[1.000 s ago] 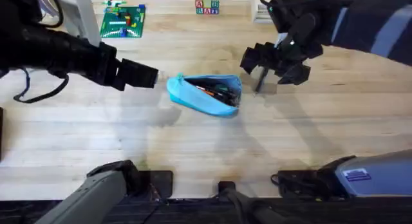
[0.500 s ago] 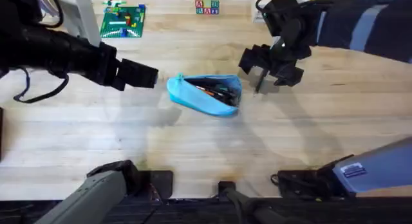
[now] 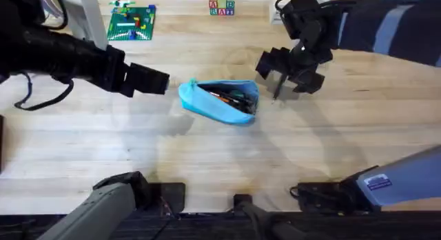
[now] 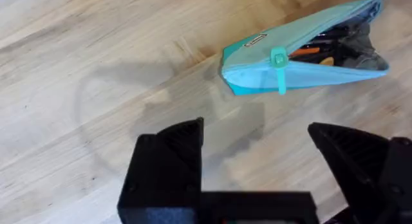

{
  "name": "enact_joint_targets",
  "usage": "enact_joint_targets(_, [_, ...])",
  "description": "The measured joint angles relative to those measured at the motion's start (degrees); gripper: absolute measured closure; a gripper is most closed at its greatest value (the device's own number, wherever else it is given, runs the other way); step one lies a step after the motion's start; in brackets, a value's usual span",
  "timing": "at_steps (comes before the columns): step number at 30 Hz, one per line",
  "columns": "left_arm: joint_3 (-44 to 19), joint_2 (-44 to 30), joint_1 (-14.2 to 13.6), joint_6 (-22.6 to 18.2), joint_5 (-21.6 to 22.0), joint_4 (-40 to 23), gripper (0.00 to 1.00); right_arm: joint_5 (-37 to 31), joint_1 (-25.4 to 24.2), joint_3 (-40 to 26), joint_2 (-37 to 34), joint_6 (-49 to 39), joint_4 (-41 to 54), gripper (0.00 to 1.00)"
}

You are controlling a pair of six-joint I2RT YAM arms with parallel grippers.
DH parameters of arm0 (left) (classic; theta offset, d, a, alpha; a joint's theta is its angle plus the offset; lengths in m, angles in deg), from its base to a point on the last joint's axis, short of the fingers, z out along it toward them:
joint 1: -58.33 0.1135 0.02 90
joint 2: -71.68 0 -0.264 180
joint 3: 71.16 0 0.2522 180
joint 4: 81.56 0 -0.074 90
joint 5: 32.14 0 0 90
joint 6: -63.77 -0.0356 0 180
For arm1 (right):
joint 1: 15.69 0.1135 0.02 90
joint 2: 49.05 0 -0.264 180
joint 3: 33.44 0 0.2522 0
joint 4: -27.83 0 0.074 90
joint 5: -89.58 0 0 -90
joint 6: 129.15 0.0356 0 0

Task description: Unzip the bag, pick up the pens from the table one at a time and place them inside, then zip the bag closed.

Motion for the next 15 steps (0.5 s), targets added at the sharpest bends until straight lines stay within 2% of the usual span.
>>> enact_joint_targets(11, [0.00, 0.00, 0.00, 0.02, 0.00, 0.00, 0.006, -0.06, 0.04, -0.59, -1.56, 0.17, 0.15, 0.012])
enact_joint_targets(15, [0.00, 0.00, 0.00, 0.02, 0.00, -0.02, 0.006, -0.33, -0.01, -0.61, -1.58, 0.17, 0.40, 0.128])
